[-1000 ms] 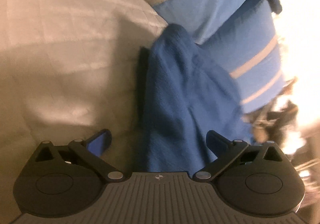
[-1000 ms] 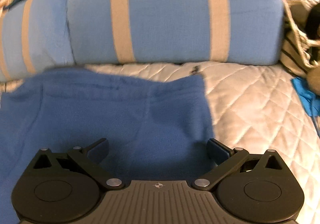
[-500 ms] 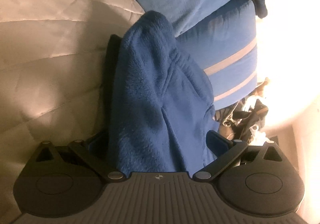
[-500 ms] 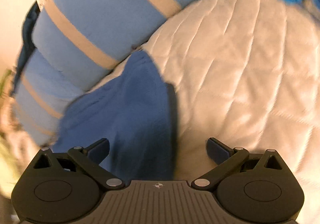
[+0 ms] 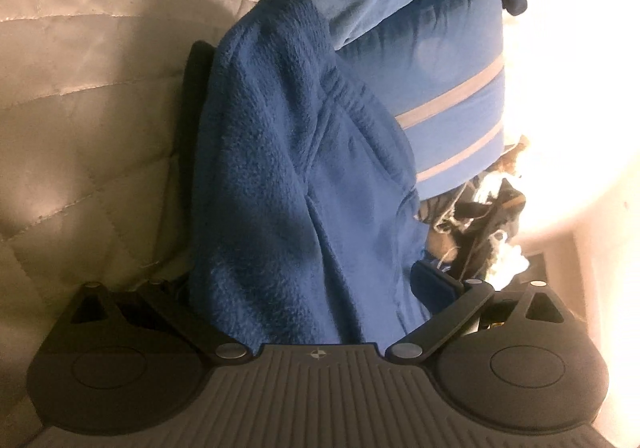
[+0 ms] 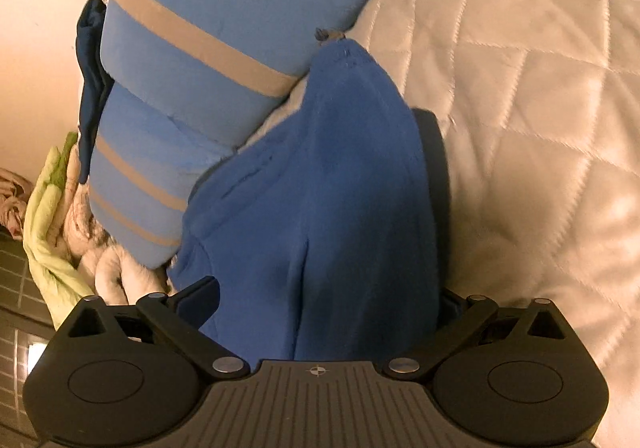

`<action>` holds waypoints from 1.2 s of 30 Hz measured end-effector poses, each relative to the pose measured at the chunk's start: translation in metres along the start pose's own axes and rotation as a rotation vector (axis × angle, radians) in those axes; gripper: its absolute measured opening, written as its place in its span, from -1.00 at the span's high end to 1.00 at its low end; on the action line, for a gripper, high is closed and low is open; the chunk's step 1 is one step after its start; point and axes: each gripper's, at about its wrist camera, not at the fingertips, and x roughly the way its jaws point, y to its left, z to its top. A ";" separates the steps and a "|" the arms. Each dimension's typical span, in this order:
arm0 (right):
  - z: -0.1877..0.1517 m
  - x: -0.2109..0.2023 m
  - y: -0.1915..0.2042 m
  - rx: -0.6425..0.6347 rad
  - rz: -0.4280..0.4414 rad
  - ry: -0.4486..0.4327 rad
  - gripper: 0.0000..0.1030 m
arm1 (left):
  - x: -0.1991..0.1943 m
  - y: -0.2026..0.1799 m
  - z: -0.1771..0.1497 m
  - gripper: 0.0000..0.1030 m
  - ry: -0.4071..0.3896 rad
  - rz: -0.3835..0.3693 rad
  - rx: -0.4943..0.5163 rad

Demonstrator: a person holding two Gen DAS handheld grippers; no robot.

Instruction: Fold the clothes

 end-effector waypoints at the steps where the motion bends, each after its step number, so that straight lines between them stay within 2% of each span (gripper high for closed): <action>1: 0.002 0.004 0.001 -0.004 -0.004 -0.002 -0.87 | 0.000 0.001 0.000 -0.74 -0.004 0.010 -0.006; 2: 0.001 0.005 0.002 -0.010 -0.012 0.000 -0.76 | -0.001 0.003 0.000 -0.58 -0.007 0.015 -0.016; 4: -0.001 0.005 0.004 -0.018 -0.041 0.012 -0.41 | -0.002 0.008 0.000 -0.34 -0.011 0.018 -0.034; 5: -0.002 0.003 0.003 -0.015 -0.043 0.017 -0.36 | -0.003 0.011 -0.001 -0.17 -0.011 0.016 -0.043; 8: -0.003 0.003 0.005 -0.017 -0.060 0.030 -0.18 | -0.005 0.021 -0.001 0.10 -0.011 0.010 -0.081; 10: -0.005 0.009 0.009 -0.007 -0.089 0.028 0.11 | -0.004 0.019 -0.001 0.20 -0.014 0.036 -0.086; 16: -0.014 0.013 0.042 -0.081 -0.232 -0.056 0.39 | -0.009 -0.002 -0.009 0.45 -0.060 0.141 -0.082; 20: -0.020 0.005 0.090 -0.206 -0.342 -0.123 0.48 | -0.023 -0.045 -0.012 0.55 -0.102 0.243 0.070; 25: -0.021 -0.010 0.162 -0.392 -0.346 -0.228 0.49 | -0.042 -0.109 -0.010 0.58 -0.179 0.303 0.232; 31: -0.013 -0.047 0.214 -0.472 -0.290 -0.294 0.49 | -0.091 -0.171 -0.006 0.58 -0.296 0.265 0.314; 34: -0.012 -0.053 0.233 -0.493 -0.265 -0.298 0.49 | -0.118 -0.185 -0.008 0.58 -0.329 0.246 0.313; 36: -0.017 -0.050 0.242 -0.506 -0.254 -0.291 0.49 | -0.131 -0.187 -0.013 0.58 -0.346 0.259 0.306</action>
